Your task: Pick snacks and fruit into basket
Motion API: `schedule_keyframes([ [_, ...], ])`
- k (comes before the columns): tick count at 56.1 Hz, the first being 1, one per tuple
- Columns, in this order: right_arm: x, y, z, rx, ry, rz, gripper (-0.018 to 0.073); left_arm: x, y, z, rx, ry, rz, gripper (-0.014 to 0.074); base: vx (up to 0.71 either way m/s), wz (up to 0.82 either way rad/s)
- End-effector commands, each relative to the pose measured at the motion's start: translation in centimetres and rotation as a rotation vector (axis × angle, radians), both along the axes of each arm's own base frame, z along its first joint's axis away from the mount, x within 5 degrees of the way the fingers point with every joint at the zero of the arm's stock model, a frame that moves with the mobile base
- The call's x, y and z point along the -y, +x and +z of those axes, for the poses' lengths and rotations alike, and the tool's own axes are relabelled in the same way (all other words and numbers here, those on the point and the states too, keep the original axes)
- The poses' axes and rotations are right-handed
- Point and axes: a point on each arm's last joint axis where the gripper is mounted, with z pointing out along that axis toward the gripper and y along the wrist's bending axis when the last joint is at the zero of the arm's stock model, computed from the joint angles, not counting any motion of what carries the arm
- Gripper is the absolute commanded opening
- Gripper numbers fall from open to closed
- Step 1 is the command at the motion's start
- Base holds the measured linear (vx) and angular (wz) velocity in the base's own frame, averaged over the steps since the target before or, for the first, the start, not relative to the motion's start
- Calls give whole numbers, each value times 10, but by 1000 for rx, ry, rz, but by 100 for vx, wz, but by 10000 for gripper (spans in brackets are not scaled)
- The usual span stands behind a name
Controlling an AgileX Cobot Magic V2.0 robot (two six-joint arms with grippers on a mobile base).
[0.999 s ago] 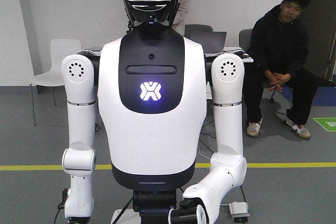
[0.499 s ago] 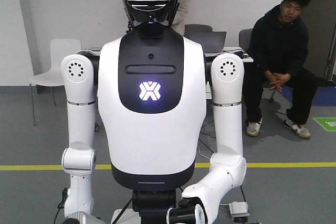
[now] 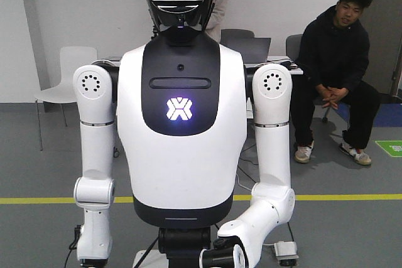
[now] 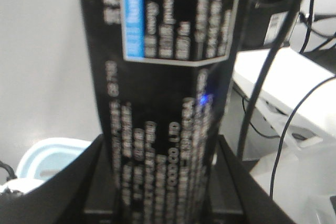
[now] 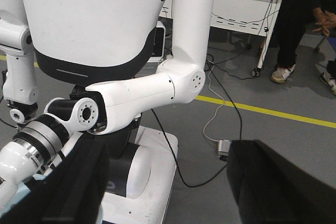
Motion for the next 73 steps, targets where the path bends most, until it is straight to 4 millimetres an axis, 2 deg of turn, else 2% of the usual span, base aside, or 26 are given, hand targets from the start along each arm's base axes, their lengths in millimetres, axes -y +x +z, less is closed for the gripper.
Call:
schedule_keyframes([
  [1, 2, 2, 17, 105, -6, -24, 532, 8, 6, 8, -14, -44, 31, 235, 0, 0],
  [11, 2, 2, 17, 105, -6, -24, 532, 17, 20, -13, -37, 21, 69, 257, 0, 0],
  [17, 2, 2, 17, 105, -6, -24, 532, 21, 26, -22, -44, 43, 92, 311, 0, 0],
  [33, 2, 2, 17, 106, -6, -24, 532, 21, 26, -23, -57, 45, 85, 547, 0, 0],
  [45, 2, 2, 17, 105, -6, -24, 532, 20, 26, -18, -37, 31, 99, 574, 0, 0],
  [51, 2, 2, 17, 105, -6, -24, 532, 11, 26, -1, 48, -22, 164, 574, 0, 0],
  [57, 2, 2, 17, 105, -6, -24, 532, -4, 28, 26, 189, -115, 297, 574, 0, 0],
  [67, 2, 2, 17, 104, 2, -24, 532, -47, 31, 79, 445, -325, 650, 573, 0, 0],
  [73, 2, 2, 17, 104, 2, -24, 532, -65, 27, 93, 453, -418, 773, 573, 0, 0],
])
